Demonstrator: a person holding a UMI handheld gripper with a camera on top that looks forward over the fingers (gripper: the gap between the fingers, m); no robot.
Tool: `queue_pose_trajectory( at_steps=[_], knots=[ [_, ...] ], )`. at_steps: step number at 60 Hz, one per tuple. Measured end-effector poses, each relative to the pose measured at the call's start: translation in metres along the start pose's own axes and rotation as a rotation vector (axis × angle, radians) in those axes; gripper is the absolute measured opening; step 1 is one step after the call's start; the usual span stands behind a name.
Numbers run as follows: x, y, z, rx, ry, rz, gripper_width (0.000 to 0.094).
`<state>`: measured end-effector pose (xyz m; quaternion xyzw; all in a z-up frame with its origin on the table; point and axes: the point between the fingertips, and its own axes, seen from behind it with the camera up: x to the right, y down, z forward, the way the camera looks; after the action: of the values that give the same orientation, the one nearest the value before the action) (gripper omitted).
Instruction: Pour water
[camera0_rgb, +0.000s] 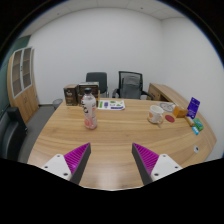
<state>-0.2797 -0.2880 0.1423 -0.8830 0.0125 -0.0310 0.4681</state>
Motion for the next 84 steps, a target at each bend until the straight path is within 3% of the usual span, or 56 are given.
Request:
queue_pose_trajectory(
  at_steps=[20, 31, 35, 42, 54, 61, 69, 84],
  knots=[
    [-0.11, -0.077, 0.147, 0.199, -0.129, 0.006, 0.0856],
    [-0.111, -0.094, 0.218, 0.237, -0.069, 0.018, 0.0832],
    [-0.109, -0.095, 0.236, 0.228, -0.05, 0.024, 0.0752],
    [-0.112, -0.095, 0.253, 0.244, -0.065, 0.017, 0.0497],
    [-0.113, -0.099, 0.251, 0.272, -0.074, -0.052, 0.0306],
    [-0.116, -0.11, 0.24, 0.295, -0.096, -0.054, 0.0275],
    [-0.115, -0.135, 0.22, 0.304, -0.204, 0.069, 0.0273],
    [-0.071, -0.227, 0.16, 0.315, -0.558, 0.613, 0.0272]
  ],
)
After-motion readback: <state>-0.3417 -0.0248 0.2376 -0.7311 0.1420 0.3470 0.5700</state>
